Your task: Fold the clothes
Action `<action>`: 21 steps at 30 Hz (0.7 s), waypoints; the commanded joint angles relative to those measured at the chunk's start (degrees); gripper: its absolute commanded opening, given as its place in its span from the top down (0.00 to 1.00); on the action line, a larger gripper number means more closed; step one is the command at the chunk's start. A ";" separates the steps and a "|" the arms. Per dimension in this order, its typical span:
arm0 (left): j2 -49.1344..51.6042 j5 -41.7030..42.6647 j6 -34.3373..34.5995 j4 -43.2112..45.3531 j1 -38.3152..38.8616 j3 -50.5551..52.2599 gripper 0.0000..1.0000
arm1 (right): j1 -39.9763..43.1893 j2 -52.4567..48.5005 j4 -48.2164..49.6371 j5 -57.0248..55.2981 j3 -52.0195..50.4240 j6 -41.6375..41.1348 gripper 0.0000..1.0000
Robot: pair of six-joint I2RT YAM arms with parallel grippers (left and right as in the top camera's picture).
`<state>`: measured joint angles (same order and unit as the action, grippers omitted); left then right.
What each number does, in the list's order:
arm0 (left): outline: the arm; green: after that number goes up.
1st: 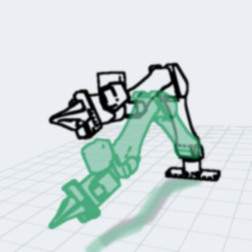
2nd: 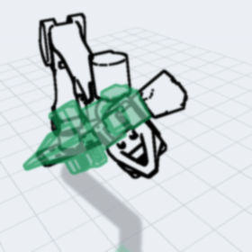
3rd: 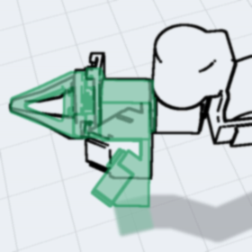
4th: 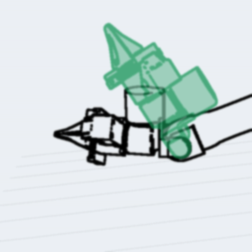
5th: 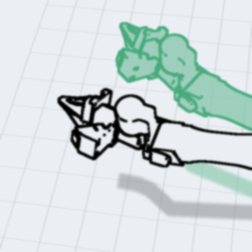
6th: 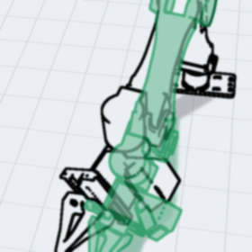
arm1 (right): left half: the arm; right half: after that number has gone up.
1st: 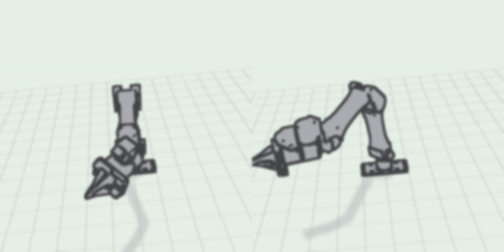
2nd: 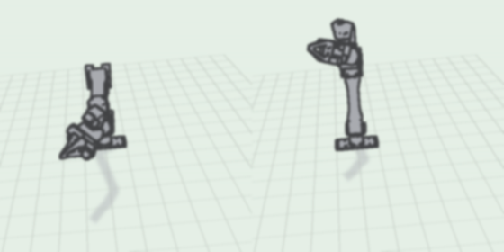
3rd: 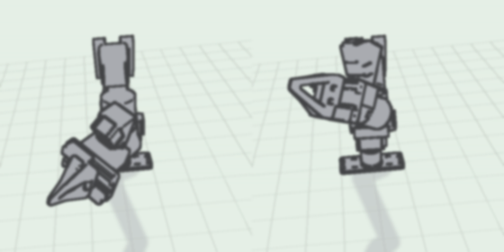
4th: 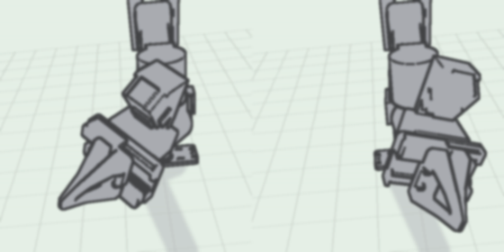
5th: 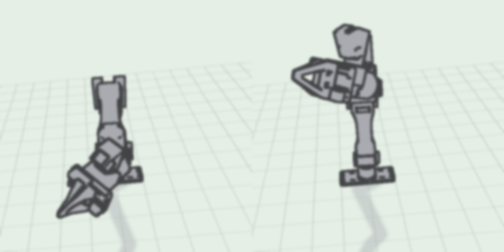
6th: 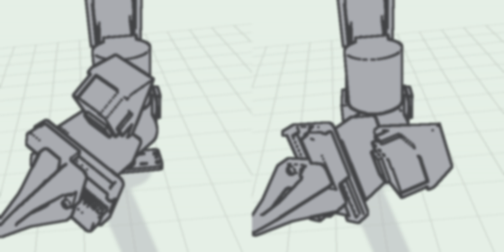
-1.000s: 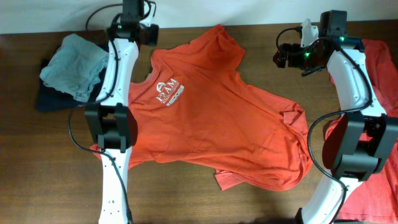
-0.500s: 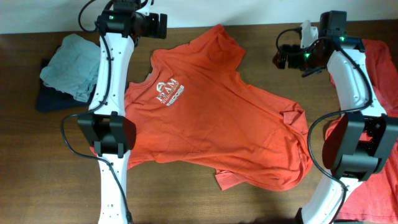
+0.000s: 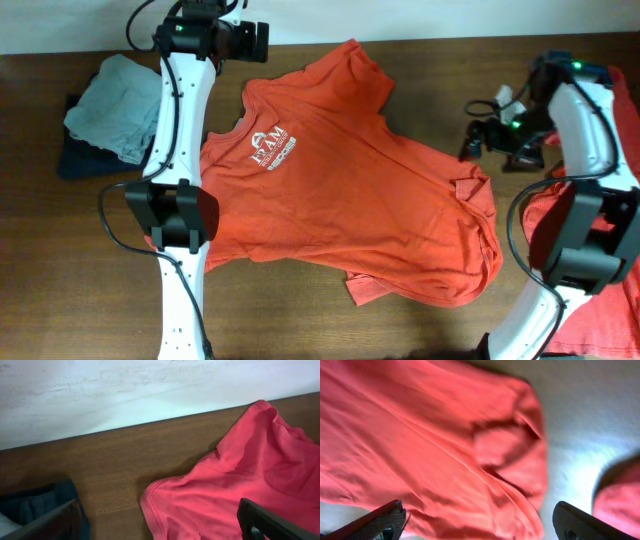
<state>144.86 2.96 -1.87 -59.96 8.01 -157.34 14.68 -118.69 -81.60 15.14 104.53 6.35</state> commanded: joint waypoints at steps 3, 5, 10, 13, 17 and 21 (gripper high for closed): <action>-0.55 0.68 0.61 0.07 -0.17 -0.20 0.01 | -0.81 0.22 -0.70 -2.34 -2.91 -0.52 0.01; -0.57 0.68 0.61 0.07 -0.17 -0.20 0.01 | -1.62 0.22 0.22 -2.34 -3.96 -1.97 0.01; -0.55 0.68 0.61 0.07 -0.17 -0.20 0.01 | -3.96 0.22 5.01 -5.11 -7.04 -8.57 0.02; -0.57 0.68 0.61 0.07 -0.17 -0.20 0.01 | -4.79 0.22 9.44 -10.93 -9.86 -15.87 0.01; -0.57 0.68 0.61 0.07 -0.17 -0.20 0.01 | -5.75 0.22 16.50 -10.73 -14.80 -16.55 0.01; -0.57 0.68 0.61 0.07 -0.17 -0.20 0.01 | -6.05 0.20 21.86 -9.55 -19.71 -16.57 0.01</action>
<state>144.86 3.03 -1.87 -59.99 8.01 -157.34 9.28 -118.67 -61.63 6.63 88.33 -7.94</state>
